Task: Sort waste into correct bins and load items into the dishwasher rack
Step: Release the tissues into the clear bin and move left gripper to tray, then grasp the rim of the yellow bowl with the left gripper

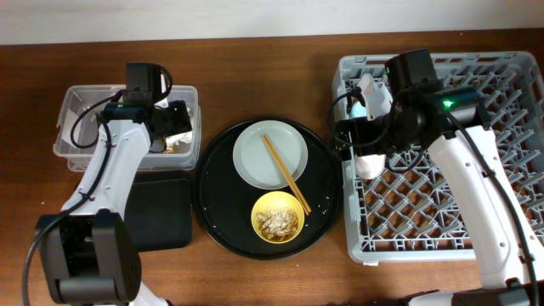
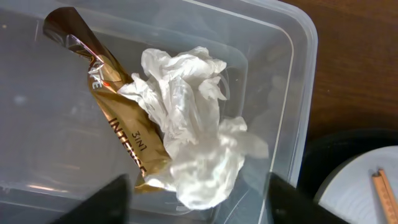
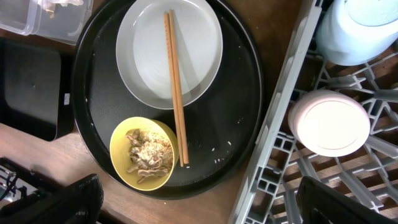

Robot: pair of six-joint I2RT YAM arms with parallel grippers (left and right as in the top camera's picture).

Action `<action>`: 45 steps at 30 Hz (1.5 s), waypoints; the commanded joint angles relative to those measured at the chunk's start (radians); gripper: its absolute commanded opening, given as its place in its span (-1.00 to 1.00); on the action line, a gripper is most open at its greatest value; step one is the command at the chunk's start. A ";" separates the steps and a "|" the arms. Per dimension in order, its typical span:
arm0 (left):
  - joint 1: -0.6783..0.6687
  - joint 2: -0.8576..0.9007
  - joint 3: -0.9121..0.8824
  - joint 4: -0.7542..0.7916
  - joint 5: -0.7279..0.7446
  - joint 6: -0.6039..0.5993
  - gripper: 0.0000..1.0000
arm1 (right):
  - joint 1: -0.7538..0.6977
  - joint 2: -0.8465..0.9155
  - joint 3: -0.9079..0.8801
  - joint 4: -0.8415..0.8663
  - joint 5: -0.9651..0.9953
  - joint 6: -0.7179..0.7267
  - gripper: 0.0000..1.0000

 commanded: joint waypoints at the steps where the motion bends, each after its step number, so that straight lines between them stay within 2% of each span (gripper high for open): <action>1: 0.001 -0.019 0.008 0.002 0.015 -0.002 0.99 | 0.005 0.004 -0.004 0.000 -0.009 -0.010 0.97; 4: 0.001 -0.053 0.019 -0.024 0.043 -0.002 0.99 | 0.005 0.004 -0.004 0.000 -0.009 -0.010 0.97; 6: 0.000 -0.099 0.021 -0.042 0.124 -0.002 0.98 | 0.005 0.004 -0.004 0.000 -0.009 -0.010 0.97; 8: -0.013 -0.169 0.021 -0.084 0.216 -0.002 0.89 | 0.005 0.004 -0.004 0.000 -0.009 -0.010 0.97; 10: -0.046 -0.235 0.021 -0.140 0.250 -0.003 0.86 | 0.005 0.004 -0.004 0.000 -0.009 -0.010 0.97; 15: -0.211 -0.346 0.021 -0.251 0.249 -0.003 0.86 | 0.005 0.004 -0.004 0.000 -0.009 -0.010 0.97; 23: -0.546 -0.317 0.007 -0.312 0.246 -0.002 0.79 | 0.005 0.004 -0.004 0.000 -0.009 -0.010 0.97; 27: -0.658 -0.289 0.007 -0.332 0.247 -0.003 0.33 | 0.005 0.004 -0.004 0.000 -0.009 -0.010 0.97; 32: -0.800 -0.233 0.007 -0.376 0.246 -0.010 0.08 | 0.005 0.004 -0.004 0.000 -0.009 -0.010 0.97; 35: -0.869 -0.188 0.006 -0.396 0.240 -0.012 -0.14 | 0.005 0.004 -0.004 0.000 -0.009 -0.010 0.97; 41: -0.887 -0.153 0.005 -0.406 0.144 -0.118 -0.18 | 0.005 0.004 -0.004 0.000 -0.009 -0.010 0.96; 45: -0.887 -0.153 -0.014 -0.401 0.094 -0.124 -0.17 | 0.005 0.004 -0.004 0.000 -0.009 -0.010 0.97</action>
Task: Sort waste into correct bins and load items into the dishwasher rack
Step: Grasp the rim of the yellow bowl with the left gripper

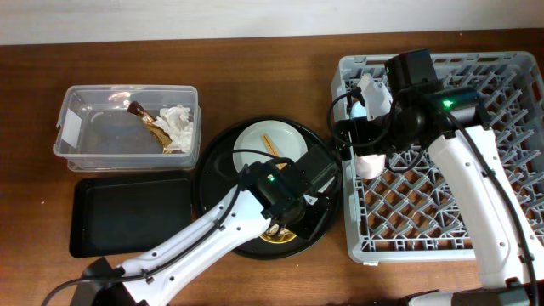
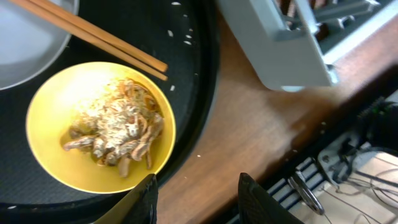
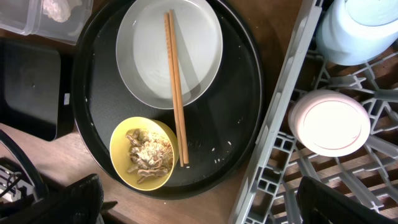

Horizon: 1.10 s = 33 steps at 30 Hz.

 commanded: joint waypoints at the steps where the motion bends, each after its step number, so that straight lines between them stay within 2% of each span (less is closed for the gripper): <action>1: 0.003 0.008 -0.034 0.009 -0.064 -0.034 -0.16 | 0.005 0.003 -0.004 0.000 -0.009 -0.010 0.97; 19: 0.002 0.089 -0.304 0.344 -0.045 -0.033 -0.17 | 0.005 0.003 -0.004 0.000 -0.009 -0.010 0.97; 33: 0.002 0.097 -0.304 0.397 -0.049 -0.033 -0.16 | 0.005 0.003 -0.004 0.000 -0.008 -0.010 0.97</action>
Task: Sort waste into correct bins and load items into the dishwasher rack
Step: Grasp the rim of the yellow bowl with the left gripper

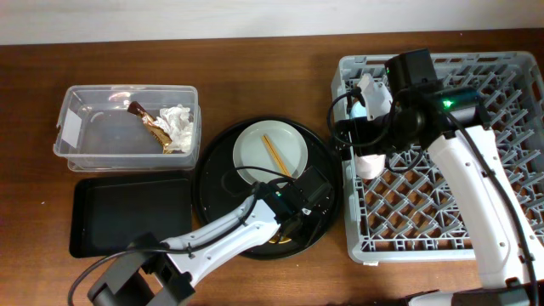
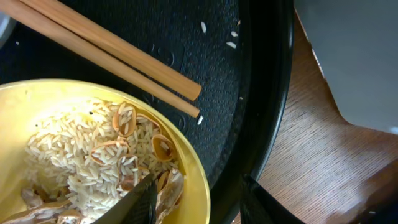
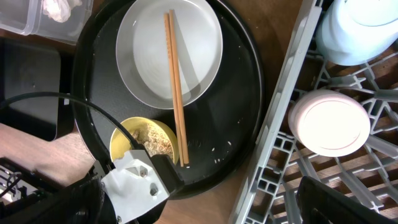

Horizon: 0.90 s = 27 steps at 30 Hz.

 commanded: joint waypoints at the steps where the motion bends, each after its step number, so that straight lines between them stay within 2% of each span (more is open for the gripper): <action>1: 0.002 0.009 -0.006 0.008 -0.006 -0.010 -0.16 | 0.005 0.003 -0.004 0.000 -0.009 -0.010 0.97; 12: 0.002 0.054 -0.006 0.043 -0.008 -0.010 -0.22 | 0.005 0.003 -0.004 0.000 -0.009 -0.010 0.96; 16: 0.002 0.054 -0.006 0.044 -0.008 -0.010 -0.40 | 0.005 0.003 -0.004 0.000 -0.009 -0.010 0.97; 22: 0.002 0.055 -0.006 0.043 -0.031 -0.010 -0.42 | 0.005 0.003 -0.004 0.000 -0.009 -0.010 0.97; 27: 0.000 0.055 -0.007 0.043 -0.030 -0.010 -0.57 | 0.005 0.003 -0.004 0.000 -0.009 -0.010 0.97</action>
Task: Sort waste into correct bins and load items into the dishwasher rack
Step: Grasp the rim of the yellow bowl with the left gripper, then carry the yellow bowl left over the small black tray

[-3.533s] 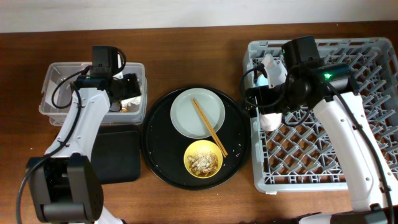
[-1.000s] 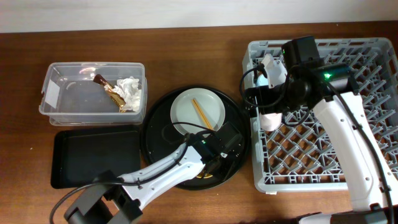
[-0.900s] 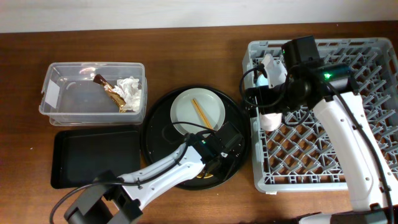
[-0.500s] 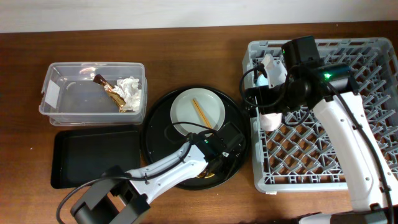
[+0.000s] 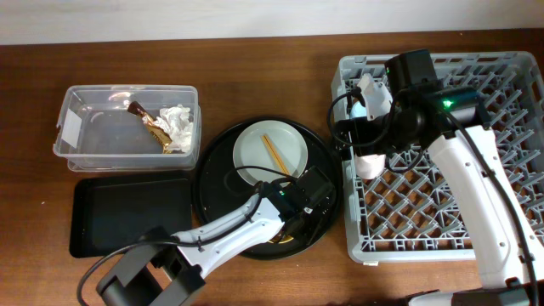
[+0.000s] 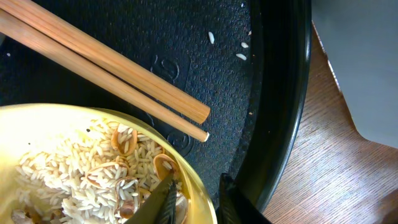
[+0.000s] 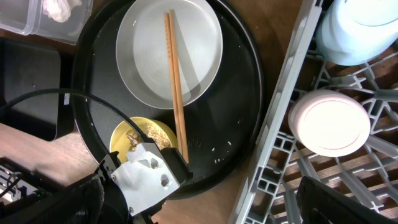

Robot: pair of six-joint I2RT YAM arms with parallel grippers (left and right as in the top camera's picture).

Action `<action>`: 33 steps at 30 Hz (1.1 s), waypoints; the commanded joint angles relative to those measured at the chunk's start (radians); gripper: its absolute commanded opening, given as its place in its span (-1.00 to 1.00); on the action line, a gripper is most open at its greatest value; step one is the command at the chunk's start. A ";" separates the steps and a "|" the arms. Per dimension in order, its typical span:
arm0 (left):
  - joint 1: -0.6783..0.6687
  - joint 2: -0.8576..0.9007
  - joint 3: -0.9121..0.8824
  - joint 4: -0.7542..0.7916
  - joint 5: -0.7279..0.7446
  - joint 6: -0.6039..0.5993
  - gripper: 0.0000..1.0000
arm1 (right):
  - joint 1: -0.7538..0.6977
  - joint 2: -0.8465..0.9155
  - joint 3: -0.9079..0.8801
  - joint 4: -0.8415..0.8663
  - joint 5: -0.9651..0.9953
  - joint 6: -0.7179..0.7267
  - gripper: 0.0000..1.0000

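Observation:
A yellow bowl [image 6: 74, 168] of rice and scraps sits at the front of the round black tray [image 5: 217, 178]. My left gripper [image 6: 196, 193] is down at the bowl's right rim. One finger is inside among the rice, the other outside on the tray, shut on the rim. Two wooden chopsticks [image 6: 106, 68] lie from the white plate [image 5: 270, 153] toward the bowl. My right gripper [image 7: 199, 208] hangs open and holds nothing above the left edge of the grey dishwasher rack [image 5: 442, 212].
A clear bin [image 5: 127, 119] at the back left holds a brown wrapper and crumpled tissue. A black rectangular tray [image 5: 127, 212] lies in front of it. An upturned pink cup [image 7: 329, 121] and a pale blue cup [image 7: 360, 28] stand in the rack's left part.
My left gripper's fingers have drawn together on the yellow bowl's right rim and sit slightly lower. The right arm, plate and chopsticks have not moved.
My left gripper was first open over the clear bin, above the wrapper and tissue. Then it was over the yellow bowl on the round tray. Then its fingers stood wide astride the bowl's rim, and now they grip that rim. The right arm stayed still.

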 commanded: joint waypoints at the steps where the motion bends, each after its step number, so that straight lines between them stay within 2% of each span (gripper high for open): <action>1: -0.003 0.012 -0.007 0.003 -0.014 -0.006 -0.57 | 0.005 0.003 -0.004 0.000 -0.009 -0.010 0.97; 7: -0.022 0.012 -0.007 0.013 -0.015 -0.006 -0.62 | 0.005 0.003 -0.004 0.000 -0.009 -0.010 0.97; 10: -0.023 0.012 -0.007 0.013 -0.015 -0.006 -0.93 | 0.005 0.003 -0.004 0.000 -0.008 -0.010 0.97; 11: -0.023 0.012 -0.007 0.013 -0.015 -0.006 -0.95 | 0.005 0.003 -0.004 0.000 -0.009 -0.010 0.96; 21: -0.014 0.010 -0.004 -0.008 -0.023 -0.006 -0.99 | 0.005 0.003 -0.004 0.000 -0.009 -0.010 0.97; 28: 0.066 -0.050 0.050 -0.107 -0.026 -0.006 -0.99 | 0.005 0.003 -0.004 0.000 -0.009 -0.010 0.97; 33: 0.156 -0.153 0.071 -0.188 -0.026 -0.005 -0.99 | 0.005 0.003 -0.004 0.000 -0.009 -0.010 0.97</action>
